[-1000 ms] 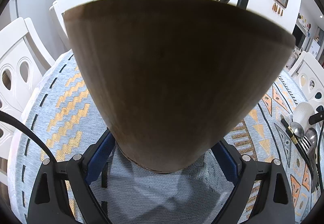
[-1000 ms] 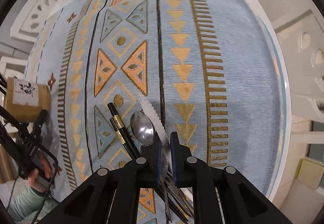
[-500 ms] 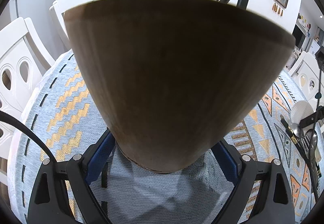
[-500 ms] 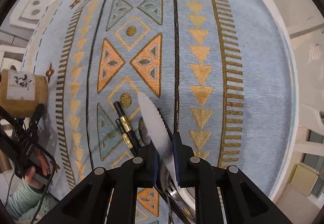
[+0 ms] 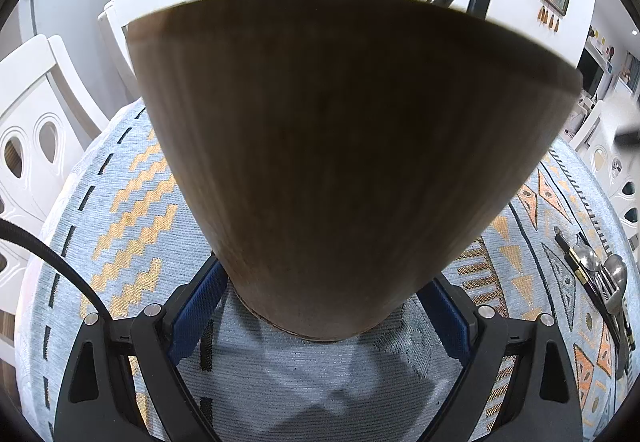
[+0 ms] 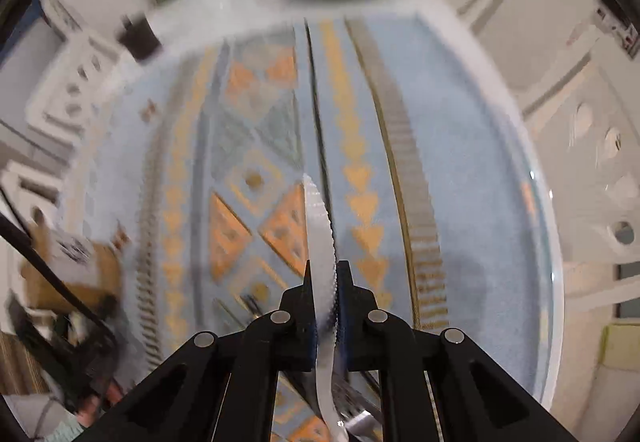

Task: Organize utensils
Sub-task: 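Carry the white knife to the wooden cup and drop it in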

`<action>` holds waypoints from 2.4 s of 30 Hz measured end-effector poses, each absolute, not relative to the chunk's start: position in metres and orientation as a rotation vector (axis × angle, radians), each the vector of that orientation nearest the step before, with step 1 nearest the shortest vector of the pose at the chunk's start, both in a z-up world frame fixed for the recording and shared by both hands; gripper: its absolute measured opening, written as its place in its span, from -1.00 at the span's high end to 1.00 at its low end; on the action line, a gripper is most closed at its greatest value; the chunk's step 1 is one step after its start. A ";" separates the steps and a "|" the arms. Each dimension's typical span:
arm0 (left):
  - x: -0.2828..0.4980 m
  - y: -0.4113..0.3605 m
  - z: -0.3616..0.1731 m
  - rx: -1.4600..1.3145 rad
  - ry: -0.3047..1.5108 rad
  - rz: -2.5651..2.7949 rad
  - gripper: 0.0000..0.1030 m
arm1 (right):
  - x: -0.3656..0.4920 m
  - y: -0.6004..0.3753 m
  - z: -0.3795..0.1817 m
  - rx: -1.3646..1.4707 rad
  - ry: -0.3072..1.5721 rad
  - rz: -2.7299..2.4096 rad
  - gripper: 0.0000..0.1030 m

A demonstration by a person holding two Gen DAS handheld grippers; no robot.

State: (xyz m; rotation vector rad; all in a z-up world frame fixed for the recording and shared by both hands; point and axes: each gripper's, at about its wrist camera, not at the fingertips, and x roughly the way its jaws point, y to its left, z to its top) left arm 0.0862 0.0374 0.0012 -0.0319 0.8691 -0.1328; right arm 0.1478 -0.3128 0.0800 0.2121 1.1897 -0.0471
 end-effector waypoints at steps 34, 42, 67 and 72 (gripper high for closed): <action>0.086 0.037 0.001 -0.032 0.869 -0.132 -0.83 | 0.174 -0.064 0.173 0.218 0.683 0.526 0.86; 0.086 0.037 0.001 -0.032 0.869 -0.132 -0.83 | 0.168 -0.070 0.165 0.241 0.703 0.514 0.86; 0.087 0.040 -0.001 -0.034 0.871 -0.132 -0.83 | 0.161 -0.101 0.181 0.366 0.723 0.468 0.55; 0.087 0.040 -0.001 -0.033 0.870 -0.132 -0.83 | 0.149 -0.117 0.213 0.375 0.646 0.453 0.24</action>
